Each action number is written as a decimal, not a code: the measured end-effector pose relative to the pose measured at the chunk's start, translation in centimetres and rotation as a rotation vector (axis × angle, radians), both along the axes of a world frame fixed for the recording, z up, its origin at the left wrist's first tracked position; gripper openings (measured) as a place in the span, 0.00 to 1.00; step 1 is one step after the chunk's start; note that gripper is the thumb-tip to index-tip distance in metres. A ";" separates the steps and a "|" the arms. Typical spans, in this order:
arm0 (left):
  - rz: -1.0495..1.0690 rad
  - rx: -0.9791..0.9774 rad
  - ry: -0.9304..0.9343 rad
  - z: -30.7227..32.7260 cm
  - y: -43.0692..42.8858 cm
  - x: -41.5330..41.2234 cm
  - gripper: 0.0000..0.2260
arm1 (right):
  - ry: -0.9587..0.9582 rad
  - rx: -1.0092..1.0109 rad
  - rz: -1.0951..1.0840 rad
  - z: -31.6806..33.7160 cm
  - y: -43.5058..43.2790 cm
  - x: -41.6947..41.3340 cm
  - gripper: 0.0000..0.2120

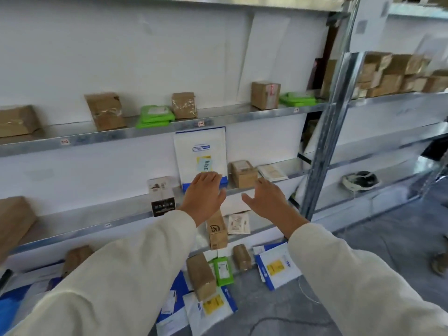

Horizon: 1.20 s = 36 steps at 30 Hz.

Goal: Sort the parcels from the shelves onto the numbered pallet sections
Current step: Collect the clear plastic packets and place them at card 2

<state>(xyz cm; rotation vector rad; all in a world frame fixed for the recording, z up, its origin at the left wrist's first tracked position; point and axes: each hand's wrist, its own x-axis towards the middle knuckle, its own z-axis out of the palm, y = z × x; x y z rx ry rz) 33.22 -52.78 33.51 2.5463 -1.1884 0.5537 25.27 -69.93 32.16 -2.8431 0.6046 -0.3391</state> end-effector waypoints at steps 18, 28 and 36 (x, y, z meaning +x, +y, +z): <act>-0.092 -0.027 0.165 -6.1 -13.2 8.3 0.16 | 0.062 -0.004 -0.079 -4.6 -10.0 7.5 0.30; -0.114 0.071 0.172 -9.2 -23.3 17.5 0.15 | 0.176 -0.009 -0.115 -5.6 -21.3 18.0 0.29; -0.168 0.108 0.215 -11.7 -31.6 21.0 0.18 | 0.250 -0.070 -0.156 -8.1 -28.3 21.1 0.28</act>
